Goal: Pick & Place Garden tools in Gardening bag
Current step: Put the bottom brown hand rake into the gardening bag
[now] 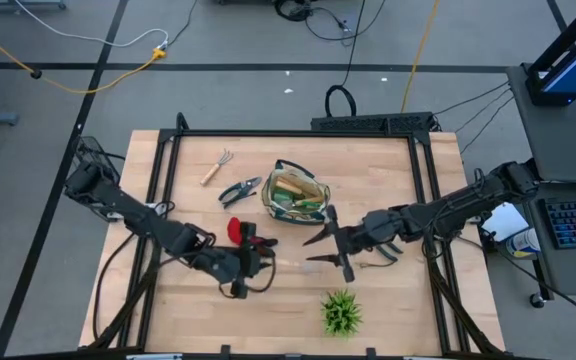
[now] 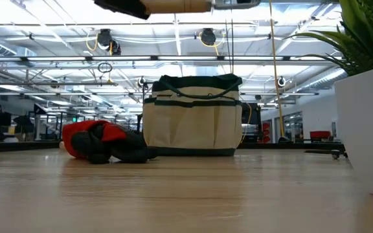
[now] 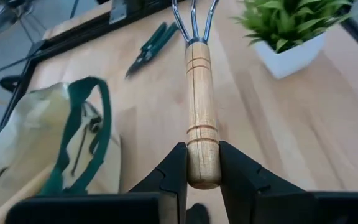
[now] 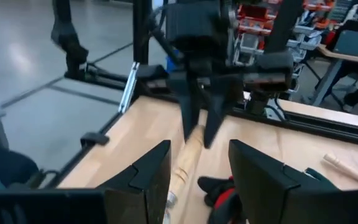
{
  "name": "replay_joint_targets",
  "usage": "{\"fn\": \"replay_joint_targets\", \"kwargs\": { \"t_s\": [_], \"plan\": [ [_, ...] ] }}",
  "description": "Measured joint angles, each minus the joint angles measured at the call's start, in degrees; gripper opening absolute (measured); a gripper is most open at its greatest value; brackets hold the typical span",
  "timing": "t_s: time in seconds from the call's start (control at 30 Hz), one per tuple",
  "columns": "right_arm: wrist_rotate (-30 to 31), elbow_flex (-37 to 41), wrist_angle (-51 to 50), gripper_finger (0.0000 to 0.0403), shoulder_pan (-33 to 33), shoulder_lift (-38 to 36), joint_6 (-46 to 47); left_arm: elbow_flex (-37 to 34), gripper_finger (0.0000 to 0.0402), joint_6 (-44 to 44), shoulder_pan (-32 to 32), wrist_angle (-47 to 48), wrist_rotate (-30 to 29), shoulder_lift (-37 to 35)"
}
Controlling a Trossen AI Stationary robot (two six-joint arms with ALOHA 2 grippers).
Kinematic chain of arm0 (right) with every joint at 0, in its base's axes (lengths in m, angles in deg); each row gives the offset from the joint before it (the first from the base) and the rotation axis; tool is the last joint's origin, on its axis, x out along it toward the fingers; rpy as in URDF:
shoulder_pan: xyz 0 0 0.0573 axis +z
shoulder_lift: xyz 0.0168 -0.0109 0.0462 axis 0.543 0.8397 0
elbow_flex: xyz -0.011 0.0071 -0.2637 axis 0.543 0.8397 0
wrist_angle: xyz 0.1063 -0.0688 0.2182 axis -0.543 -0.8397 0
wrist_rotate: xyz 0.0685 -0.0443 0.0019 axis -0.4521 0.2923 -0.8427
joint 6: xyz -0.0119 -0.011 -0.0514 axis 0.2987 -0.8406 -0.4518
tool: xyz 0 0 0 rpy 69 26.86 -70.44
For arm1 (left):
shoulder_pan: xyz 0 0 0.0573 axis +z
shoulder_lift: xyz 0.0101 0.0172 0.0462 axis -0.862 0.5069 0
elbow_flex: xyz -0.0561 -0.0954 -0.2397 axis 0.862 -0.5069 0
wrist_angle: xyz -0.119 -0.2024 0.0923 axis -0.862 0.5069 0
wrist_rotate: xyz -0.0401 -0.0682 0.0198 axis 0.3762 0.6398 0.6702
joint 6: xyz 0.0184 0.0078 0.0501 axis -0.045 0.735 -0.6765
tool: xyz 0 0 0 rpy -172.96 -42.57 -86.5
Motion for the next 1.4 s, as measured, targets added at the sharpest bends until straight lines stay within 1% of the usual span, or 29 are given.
{"fn": "replay_joint_targets", "kwargs": {
  "t_s": [0.13,0.2,0.33,0.4,0.53,0.7,0.83,0.97,1.13,1.2,1.27,1.37,1.4],
  "plan": [
    [4.7,0.0,-0.1,0.0155,0.0,0.0,1.9,0.0,0.0067,1.5,2.1,1.8,-0.2,-0.1],
    [6.4,0.0,-0.4,0.0155,-0.3,0.0,3.5,0.0,0.0067,1.6,3.0,1.3,-1.9,-0.1],
    [7.2,0.0,-2.8,0.0155,-0.8,0.0,5.0,0.0,0.0067,1.0,4.0,0.2,-3.7,-0.1],
    [9.5,0.0,-3.6,0.0155,-0.8,0.0,3.7,0.0,0.0067,1.0,4.5,0.1,-4.9,-0.1],
    [14.6,0.0,-6.0,0.0155,-0.8,0.0,-4.3,0.0,0.0067,2.0,5.7,0.1,-8.3,-0.1],
    [17.4,0.0,-8.0,0.0155,-1.5,0.7,-4.2,0.0,0.0067,2.2,7.2,0.2,-8.7,-0.1],
    [21.5,0.0,-8.3,0.0155,-1.2,1.0,-4.1,0.0,0.0067,3.5,8.0,0.8,-9.0,-0.1],
    [21.4,0.0,-6.7,0.0155,-0.1,0.9,-4.1,0.0,0.0067,5.0,8.4,0.9,-13.0,-0.1],
    [21.4,0.0,0.9,0.0155,2.1,0.9,-3.9,0.0,0.0067,8.4,8.7,0.2,-19.6,-0.1],
    [21.4,0.0,2.3,0.0155,2.5,0.9,-1.4,0.0,0.0067,9.3,8.7,-1.6,-22.7,-0.1],
    [21.4,0.0,3.3,0.0155,2.5,0.9,2.5,0.0,0.0067,9.1,8.7,-4.6,-24.5,-0.1],
    [22.2,0.0,3.2,0.0155,1.9,0.9,7.7,0.0,0.0067,6.2,8.3,-10.9,-25.7,-0.1],
    [23.4,0.0,3.2,0.0155,1.7,0.9,9.1,0.0,0.0067,5.1,8.2,-13.0,-25.8,-0.1]
  ]
}}
